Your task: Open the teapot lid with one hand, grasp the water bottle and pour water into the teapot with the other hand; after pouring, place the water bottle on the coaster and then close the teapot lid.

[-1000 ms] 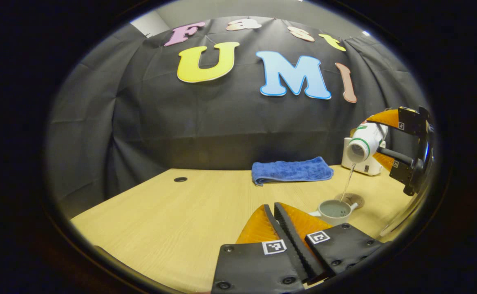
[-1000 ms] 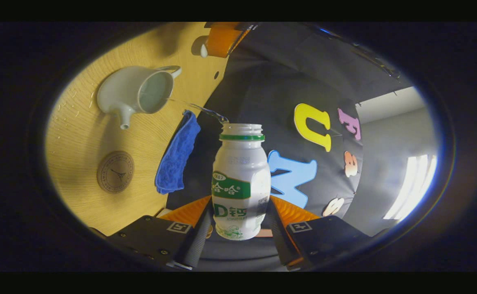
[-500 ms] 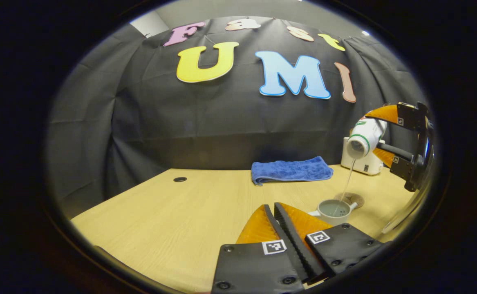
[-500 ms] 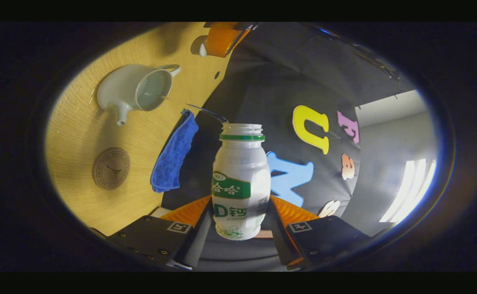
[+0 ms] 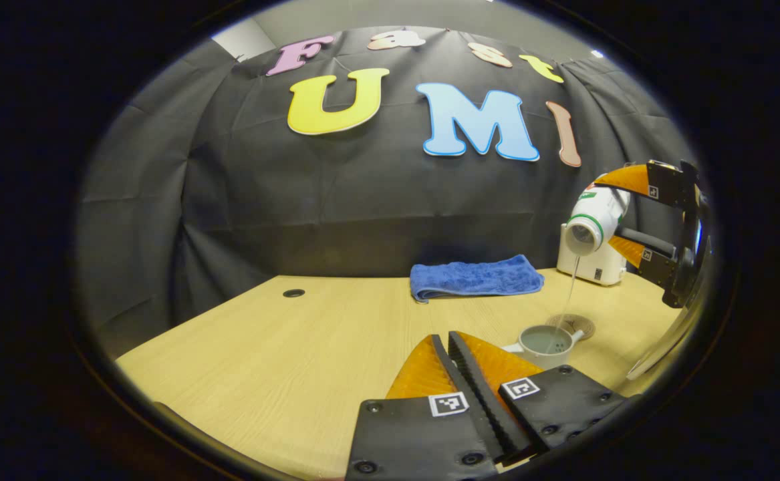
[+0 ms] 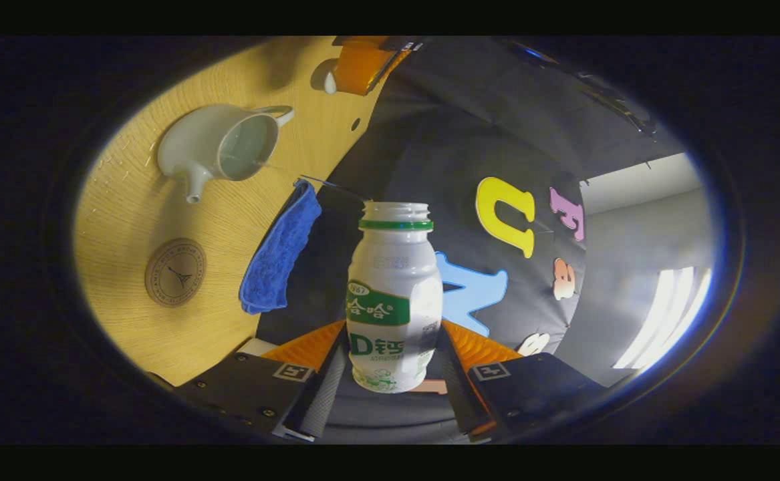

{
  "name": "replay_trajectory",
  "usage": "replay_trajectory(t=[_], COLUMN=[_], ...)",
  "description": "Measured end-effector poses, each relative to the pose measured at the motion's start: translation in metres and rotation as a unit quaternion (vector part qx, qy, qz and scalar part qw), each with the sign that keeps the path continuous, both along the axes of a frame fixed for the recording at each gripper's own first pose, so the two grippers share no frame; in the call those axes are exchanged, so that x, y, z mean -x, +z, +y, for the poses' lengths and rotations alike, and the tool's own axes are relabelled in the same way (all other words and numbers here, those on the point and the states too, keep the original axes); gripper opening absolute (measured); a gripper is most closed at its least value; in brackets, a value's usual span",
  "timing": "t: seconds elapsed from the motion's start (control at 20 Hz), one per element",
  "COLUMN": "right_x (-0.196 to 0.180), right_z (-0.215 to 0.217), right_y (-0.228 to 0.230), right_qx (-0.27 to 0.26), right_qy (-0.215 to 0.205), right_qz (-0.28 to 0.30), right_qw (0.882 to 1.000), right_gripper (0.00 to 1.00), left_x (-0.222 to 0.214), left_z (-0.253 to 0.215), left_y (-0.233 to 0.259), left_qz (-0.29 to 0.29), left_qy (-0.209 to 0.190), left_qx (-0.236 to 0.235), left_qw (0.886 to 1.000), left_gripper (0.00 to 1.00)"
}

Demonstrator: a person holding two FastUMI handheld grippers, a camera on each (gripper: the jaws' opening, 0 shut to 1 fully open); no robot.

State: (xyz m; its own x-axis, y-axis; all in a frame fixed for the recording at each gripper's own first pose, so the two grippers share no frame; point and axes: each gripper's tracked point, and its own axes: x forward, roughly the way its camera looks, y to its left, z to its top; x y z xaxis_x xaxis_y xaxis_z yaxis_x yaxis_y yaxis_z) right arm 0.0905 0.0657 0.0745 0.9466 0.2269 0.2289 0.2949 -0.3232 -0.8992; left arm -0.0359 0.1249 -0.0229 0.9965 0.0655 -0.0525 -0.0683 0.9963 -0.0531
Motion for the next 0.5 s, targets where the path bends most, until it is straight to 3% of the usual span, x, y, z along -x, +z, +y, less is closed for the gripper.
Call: replay_trajectory(t=[0.5], right_x=[0.0018], right_z=[0.0053], right_y=[0.0035], right_qx=[0.02], right_qy=[0.008], right_qz=[-0.007], right_qw=[1.0], right_gripper=[0.71], left_x=[0.0004], left_z=[0.0002], left_y=[0.0005], left_qz=[0.0], left_qy=[-0.001], left_qx=[0.0], left_qw=[1.0], left_gripper=[0.06])
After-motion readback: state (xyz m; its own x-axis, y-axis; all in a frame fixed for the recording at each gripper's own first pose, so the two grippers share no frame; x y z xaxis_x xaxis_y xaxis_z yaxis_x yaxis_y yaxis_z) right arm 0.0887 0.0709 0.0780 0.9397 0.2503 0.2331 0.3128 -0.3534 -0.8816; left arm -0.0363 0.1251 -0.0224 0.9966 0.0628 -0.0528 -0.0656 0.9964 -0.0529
